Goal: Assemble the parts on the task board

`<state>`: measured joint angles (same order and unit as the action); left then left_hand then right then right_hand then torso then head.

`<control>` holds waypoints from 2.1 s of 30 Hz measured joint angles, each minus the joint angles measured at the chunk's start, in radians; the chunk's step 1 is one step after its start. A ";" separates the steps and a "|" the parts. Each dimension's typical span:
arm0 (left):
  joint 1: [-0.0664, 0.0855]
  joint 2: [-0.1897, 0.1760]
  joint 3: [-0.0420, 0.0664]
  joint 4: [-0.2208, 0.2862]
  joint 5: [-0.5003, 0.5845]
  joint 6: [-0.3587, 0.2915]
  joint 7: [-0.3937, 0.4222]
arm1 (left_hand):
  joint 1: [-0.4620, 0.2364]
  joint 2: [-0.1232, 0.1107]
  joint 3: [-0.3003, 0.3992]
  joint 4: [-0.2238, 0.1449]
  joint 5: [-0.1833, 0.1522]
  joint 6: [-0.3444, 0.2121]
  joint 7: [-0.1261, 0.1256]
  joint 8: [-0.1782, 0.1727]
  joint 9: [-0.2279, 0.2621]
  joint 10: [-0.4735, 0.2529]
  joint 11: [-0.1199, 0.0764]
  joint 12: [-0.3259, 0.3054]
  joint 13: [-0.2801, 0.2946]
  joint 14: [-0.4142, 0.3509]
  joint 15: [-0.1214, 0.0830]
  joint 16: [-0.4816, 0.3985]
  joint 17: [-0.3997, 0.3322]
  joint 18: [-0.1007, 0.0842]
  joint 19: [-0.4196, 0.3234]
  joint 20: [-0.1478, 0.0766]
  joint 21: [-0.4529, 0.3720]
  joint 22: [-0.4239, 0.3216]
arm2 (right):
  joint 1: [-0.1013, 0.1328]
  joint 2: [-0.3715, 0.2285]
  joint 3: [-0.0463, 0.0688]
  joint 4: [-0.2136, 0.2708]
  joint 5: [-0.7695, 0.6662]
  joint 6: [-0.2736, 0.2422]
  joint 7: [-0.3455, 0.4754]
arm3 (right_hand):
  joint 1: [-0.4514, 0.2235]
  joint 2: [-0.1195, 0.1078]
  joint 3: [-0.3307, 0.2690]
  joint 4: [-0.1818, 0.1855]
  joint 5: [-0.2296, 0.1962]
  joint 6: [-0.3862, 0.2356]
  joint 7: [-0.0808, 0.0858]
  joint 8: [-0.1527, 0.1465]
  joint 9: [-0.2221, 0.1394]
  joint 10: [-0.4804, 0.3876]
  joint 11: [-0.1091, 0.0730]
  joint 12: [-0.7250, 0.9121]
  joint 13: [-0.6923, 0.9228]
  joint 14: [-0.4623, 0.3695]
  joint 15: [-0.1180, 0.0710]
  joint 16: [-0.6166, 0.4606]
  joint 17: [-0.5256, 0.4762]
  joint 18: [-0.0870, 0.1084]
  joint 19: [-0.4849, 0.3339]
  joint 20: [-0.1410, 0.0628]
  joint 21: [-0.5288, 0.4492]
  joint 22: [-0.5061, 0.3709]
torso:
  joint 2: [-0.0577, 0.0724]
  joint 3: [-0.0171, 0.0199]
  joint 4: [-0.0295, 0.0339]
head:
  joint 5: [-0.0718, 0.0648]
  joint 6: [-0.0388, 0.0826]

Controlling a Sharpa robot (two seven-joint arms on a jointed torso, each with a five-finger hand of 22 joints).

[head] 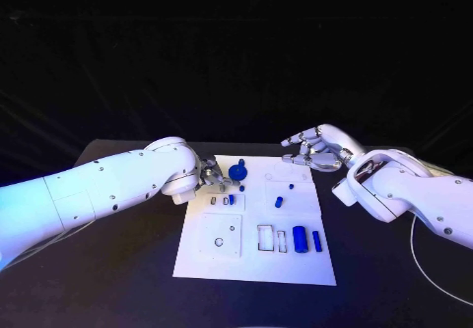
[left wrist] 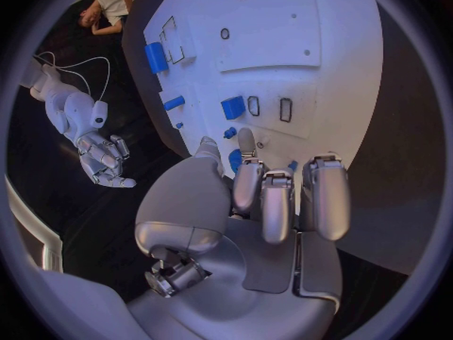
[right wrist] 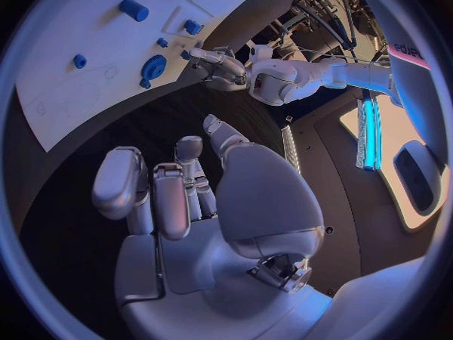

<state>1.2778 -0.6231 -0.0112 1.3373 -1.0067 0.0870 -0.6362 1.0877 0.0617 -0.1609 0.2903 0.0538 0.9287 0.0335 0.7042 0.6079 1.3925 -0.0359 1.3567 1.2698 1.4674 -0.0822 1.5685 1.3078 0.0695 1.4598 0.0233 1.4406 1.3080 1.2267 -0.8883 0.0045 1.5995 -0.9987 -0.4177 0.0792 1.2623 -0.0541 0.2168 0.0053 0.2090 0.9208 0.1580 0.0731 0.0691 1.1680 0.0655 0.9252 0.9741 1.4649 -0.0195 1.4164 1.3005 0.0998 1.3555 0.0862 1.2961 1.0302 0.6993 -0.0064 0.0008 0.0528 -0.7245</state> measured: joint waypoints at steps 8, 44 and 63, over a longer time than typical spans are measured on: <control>0.000 0.031 -0.007 -0.029 -0.014 0.039 -0.009 | 0.000 0.000 -0.005 0.001 0.000 -0.003 -0.003 0.000 0.002 0.000 0.000 0.000 -0.002 0.000 0.000 0.000 0.000 0.000 0.000 0.000 0.000 0.000 | 0.000 0.006 0.000 -0.005 0.000 0.008 -0.006 | 0.000 0.000 0.000 0.000 0.004 0.000 0.000 0.000 0.000 0.000 0.000 0.000 -0.002 0.000 0.000 0.000 0.000 0.000 0.000 0.000 0.000 -0.002 | 0.001 -0.0006 -0.0005 | 0.000 -0.006; -0.002 0.054 -0.010 -0.039 -0.025 0.128 -0.015 | 0.090 0.045 -0.008 -0.014 0.000 -0.021 0.000 0.008 0.044 -0.003 0.002 0.002 0.000 -0.004 -0.003 0.000 0.000 -0.015 0.000 0.000 0.000 0.000 | -0.001 0.017 -0.001 -0.018 0.000 0.027 -0.018 | 0.000 0.000 0.000 0.000 0.023 0.007 0.000 0.000 0.000 0.000 0.000 0.000 -0.002 0.000 0.000 0.000 -0.002 0.000 0.000 0.000 -0.004 -0.003 | 0.002 0.0004 0.0012 | 0.000 -0.021; -0.001 0.057 -0.008 -0.029 -0.023 0.107 -0.012 | 0.253 0.018 0.281 -0.103 -0.004 -0.063 -0.005 -0.025 0.062 -0.011 -0.004 -0.017 0.119 -0.002 -0.013 0.000 -0.001 -0.015 0.000 -0.007 0.000 -0.001 | -0.003 0.024 -0.002 -0.026 0.000 0.037 -0.020 | 0.000 0.000 0.000 0.000 0.037 0.007 0.000 0.000 0.000 0.000 0.000 0.000 -0.006 0.000 0.000 -0.004 -0.006 0.000 0.000 0.000 -0.004 -0.005 | 0.002 0.0006 0.0013 | 0.000 -0.026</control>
<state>1.2770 -0.5663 -0.0197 1.3087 -1.0301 0.1936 -0.6482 1.3410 0.0799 0.1197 0.1869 0.0497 0.8658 0.0287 0.6795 0.6695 1.3814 -0.0397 1.3394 1.3883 1.4656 -0.0949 1.5684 1.3073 0.0546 1.4597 0.0160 1.4406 1.3074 1.2238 -0.8638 0.0024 1.5732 -0.9984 -0.3807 0.0593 1.2623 -0.0541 0.2168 0.0054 0.2456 0.9274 0.1583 0.0731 0.0689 1.1682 0.0658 0.9253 0.9677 1.4649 -0.0195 1.4125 1.2946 0.0998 1.3554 0.0861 1.2922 1.0250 0.7016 -0.0058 0.0021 0.0524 -0.7510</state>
